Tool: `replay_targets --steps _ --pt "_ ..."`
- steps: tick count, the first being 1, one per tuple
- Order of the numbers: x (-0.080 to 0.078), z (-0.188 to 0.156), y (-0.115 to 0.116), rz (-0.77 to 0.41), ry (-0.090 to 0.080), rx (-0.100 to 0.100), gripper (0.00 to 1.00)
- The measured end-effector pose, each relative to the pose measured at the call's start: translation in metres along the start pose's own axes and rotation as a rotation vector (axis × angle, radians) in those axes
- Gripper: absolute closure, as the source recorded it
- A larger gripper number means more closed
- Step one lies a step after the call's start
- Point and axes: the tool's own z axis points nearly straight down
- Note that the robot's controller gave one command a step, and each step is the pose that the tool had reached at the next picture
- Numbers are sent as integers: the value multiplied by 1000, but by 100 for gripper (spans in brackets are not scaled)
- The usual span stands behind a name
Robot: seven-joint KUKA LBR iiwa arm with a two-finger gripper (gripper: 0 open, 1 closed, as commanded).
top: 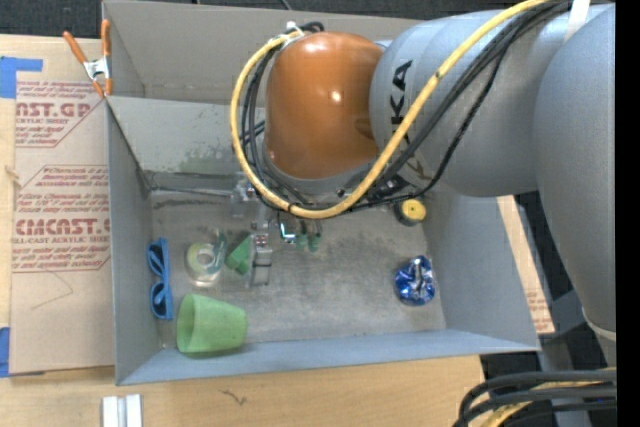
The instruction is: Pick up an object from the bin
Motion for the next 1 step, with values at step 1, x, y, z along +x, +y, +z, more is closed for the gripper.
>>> replay_targets --steps 1 --pt "-32 137 -30 2 -1 1 0"
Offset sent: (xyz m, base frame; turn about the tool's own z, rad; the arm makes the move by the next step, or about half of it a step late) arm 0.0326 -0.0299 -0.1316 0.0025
